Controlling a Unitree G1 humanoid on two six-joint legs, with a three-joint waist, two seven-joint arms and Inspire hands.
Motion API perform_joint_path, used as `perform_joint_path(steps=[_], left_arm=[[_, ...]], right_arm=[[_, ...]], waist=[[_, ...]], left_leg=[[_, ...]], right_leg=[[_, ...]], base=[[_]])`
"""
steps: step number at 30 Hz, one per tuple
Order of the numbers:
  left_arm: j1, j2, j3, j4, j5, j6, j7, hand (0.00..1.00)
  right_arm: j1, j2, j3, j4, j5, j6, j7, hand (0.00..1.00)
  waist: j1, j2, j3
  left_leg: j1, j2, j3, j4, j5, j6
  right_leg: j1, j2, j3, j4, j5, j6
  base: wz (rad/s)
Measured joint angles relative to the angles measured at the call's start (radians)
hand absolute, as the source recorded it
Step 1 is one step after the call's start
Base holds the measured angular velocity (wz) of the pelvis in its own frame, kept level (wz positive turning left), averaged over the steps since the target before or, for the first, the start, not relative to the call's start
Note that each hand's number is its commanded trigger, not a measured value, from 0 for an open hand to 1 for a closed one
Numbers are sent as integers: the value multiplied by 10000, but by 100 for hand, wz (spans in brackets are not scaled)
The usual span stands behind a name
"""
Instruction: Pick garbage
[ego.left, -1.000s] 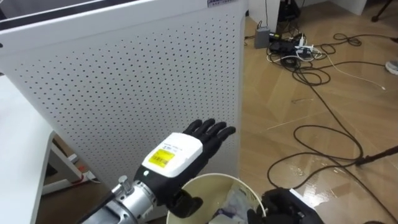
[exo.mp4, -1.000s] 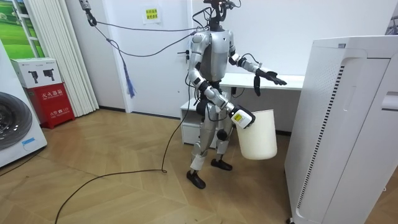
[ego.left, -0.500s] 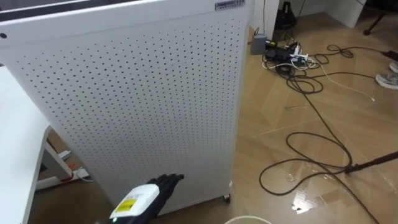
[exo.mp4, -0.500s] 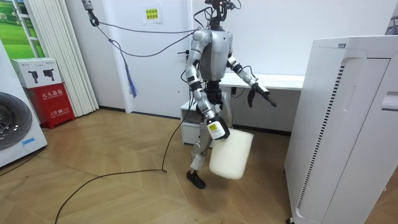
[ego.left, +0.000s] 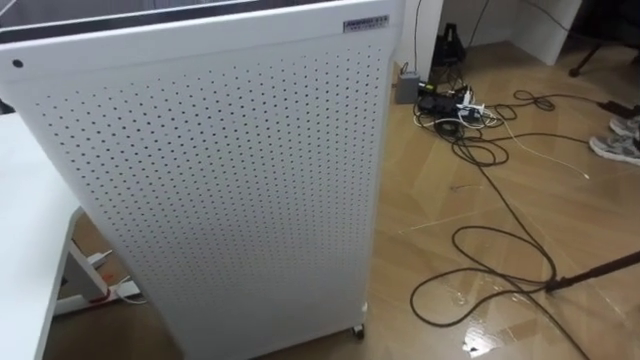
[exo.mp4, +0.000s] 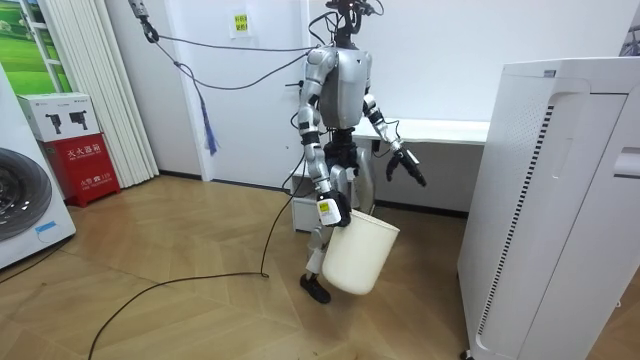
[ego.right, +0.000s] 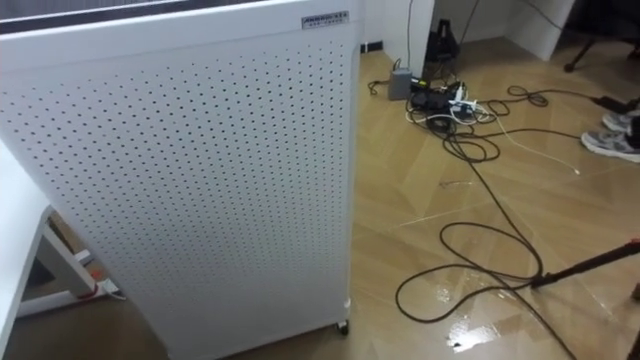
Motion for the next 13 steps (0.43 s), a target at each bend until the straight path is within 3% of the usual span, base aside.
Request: perform_joint_path(steps=[5,7,13], left_arm=[[339,-128,495,1236,-890,19,-170,0],[526,-218,928,1720,-1936,35,-264,0],[760,-568,1906,2521,-3592,283,-723,0]], right_arm=[[-28,153,-243,591,174,-84,31,100],[-39,316,-520,828,80,-97,18,100],[-20,538,-1143,1560,336,-76,12,100]], waist=[[25,-36,21],[14,-133,62],[185,-135,44]], left_leg=[[28,6,-3,-16,-32,-45],[169,7,18,-135,-38,-53],[352,34,217,-181,-67,-67]], right_leg=[[27,19,62,-17,0,-3],[81,13,106,-12,0,-3],[153,2,275,-4,1,-3]], base=[[-1],[-10],[-10]])
